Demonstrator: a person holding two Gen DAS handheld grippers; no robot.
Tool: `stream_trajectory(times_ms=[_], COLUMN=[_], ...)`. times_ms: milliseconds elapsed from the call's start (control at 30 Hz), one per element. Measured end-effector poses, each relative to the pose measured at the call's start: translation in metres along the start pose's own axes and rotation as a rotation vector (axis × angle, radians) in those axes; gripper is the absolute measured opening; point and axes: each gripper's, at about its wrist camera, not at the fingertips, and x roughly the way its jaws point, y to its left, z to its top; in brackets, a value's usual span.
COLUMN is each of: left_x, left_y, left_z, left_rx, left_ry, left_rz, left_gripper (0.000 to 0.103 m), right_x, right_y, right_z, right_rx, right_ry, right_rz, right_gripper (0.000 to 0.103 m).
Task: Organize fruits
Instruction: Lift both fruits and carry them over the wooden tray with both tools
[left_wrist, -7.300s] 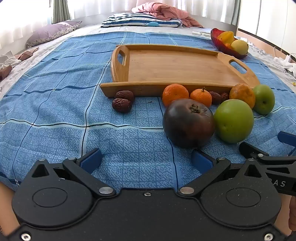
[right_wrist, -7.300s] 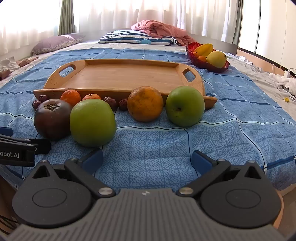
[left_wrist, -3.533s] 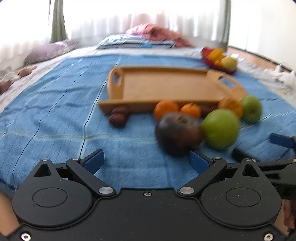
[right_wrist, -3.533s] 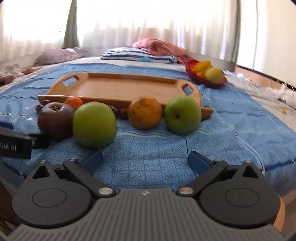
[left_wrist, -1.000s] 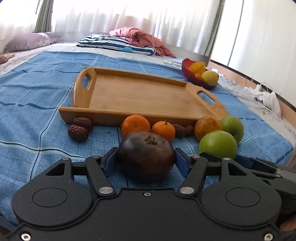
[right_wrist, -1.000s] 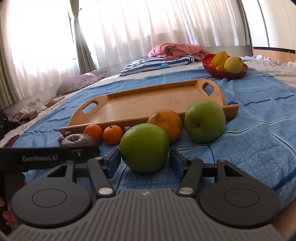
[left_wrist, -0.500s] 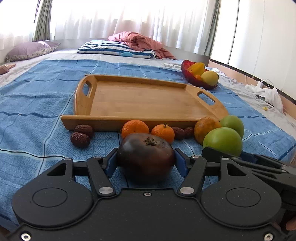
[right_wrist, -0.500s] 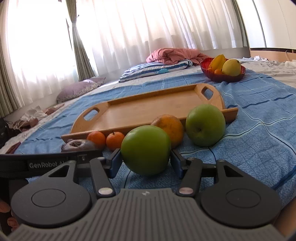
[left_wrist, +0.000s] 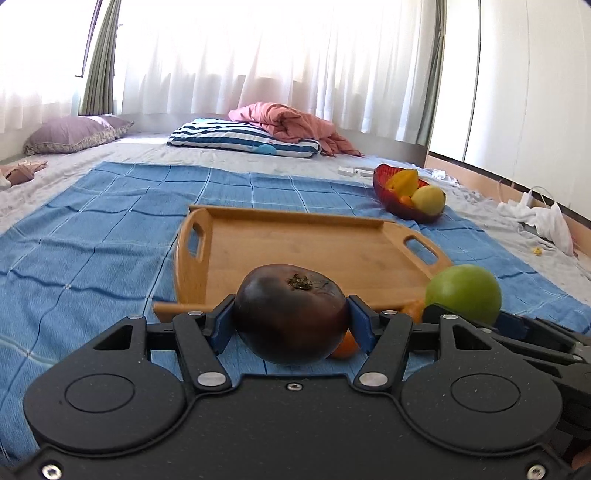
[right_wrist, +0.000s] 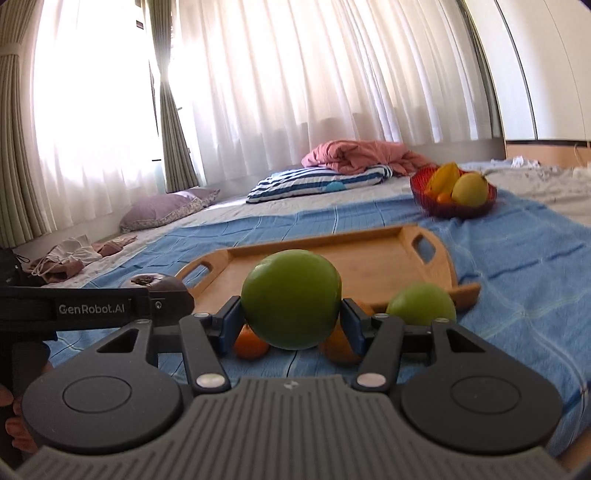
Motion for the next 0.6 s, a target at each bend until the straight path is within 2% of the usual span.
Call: stream_trajectory(times_ms=[133, 333, 600], left_x=[0.01, 0.03, 0.071], left_y=[0.006, 0.012, 0.024], left_z=[0.014, 0.04, 0.074], left_rx=[-0.025, -0.035, -0.065], left_ry=[-0.007, -0.008, 0.054], left_rz=[-0.019, -0.006, 0.017], left_gripper=[0.06, 0.06, 0.06], right_x=[0.013, 0.039, 0.084], right_y=[-0.006, -0.022, -0.045], right_z=[0.014, 0.043, 0.072], right_rx=[0.008, 0.039, 0.102], right_ry=[0.007, 0.014, 0.077], right_rz=[-0.012, -0.036, -0.054], right_gripper=[0.06, 0.06, 0.06])
